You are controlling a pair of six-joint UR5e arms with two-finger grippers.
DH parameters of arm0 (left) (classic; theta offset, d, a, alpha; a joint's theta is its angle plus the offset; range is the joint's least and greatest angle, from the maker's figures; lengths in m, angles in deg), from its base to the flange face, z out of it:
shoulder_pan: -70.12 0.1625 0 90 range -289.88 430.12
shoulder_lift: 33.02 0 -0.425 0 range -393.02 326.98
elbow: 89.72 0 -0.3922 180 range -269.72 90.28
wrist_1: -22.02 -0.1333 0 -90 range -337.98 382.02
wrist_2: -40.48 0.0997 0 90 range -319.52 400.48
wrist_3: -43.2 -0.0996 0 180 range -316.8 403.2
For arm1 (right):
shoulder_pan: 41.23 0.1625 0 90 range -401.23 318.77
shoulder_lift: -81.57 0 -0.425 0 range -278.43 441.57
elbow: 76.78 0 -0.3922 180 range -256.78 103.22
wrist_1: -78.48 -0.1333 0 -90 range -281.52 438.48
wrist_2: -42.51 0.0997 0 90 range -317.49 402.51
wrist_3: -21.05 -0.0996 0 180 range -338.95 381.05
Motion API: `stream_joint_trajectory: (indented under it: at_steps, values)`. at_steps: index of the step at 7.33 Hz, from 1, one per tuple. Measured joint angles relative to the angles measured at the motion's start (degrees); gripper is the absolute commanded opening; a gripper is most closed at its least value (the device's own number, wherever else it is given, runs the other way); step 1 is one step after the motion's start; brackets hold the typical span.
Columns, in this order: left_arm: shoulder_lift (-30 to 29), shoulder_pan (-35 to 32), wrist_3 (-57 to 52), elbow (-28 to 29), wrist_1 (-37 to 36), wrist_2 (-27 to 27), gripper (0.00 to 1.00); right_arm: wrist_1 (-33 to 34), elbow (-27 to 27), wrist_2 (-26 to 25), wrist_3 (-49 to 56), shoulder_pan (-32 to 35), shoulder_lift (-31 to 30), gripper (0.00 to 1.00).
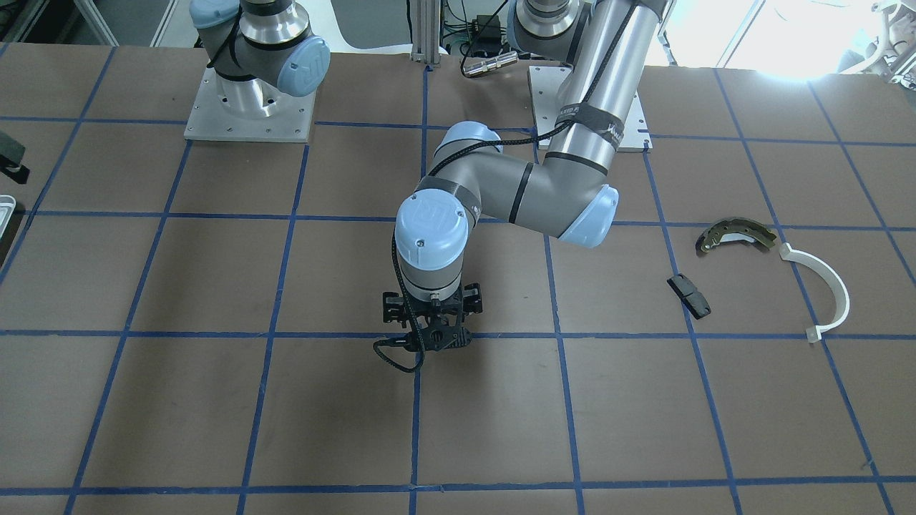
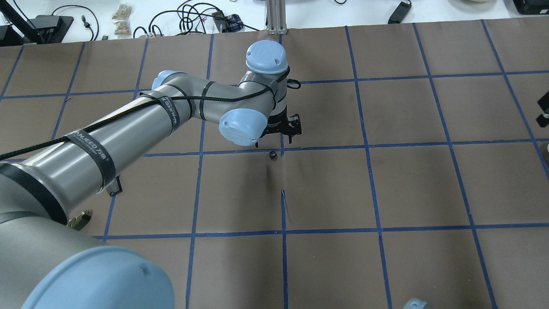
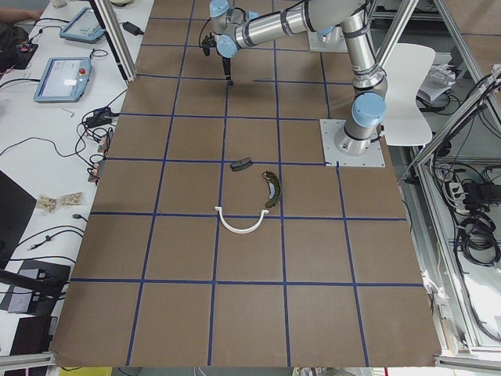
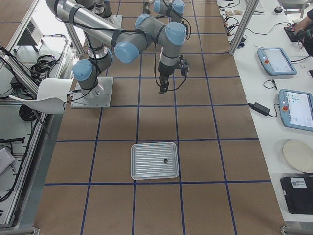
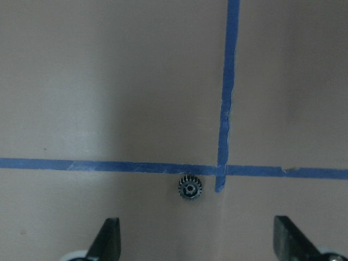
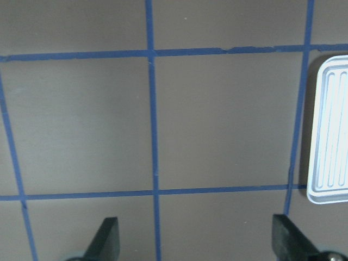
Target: Place bearing gear from tray to pile
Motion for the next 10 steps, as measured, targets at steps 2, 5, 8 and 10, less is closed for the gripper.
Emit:
stream_joint_trajectory:
  at_steps: [2, 5, 8, 10]
  values:
    - [-1.17, -0.44, 0.35, -1.43, -3.03, 1.0, 0.87, 5.95, -4.87, -2.67, 12.68, -6.34, 8.04, 0.93]
    - [-1.35, -0.66, -3.06, -3.68, -4.66, 2.31, 0.11, 13.46, -13.23, -2.94, 24.04, -13.56, 23.24, 0.91]
    - [-1.27, -0.48, -5.89, -3.57, -7.55, 2.33, 0.0, 19.16, -13.49, -1.36, 26.33, -15.65, 30.98, 0.9]
    - [0.03, -0.03, -7.51, -3.55, -7.59, 2.05, 0.0, 21.38, -13.34, -1.13, 26.09, -15.76, 34.21, 0.86]
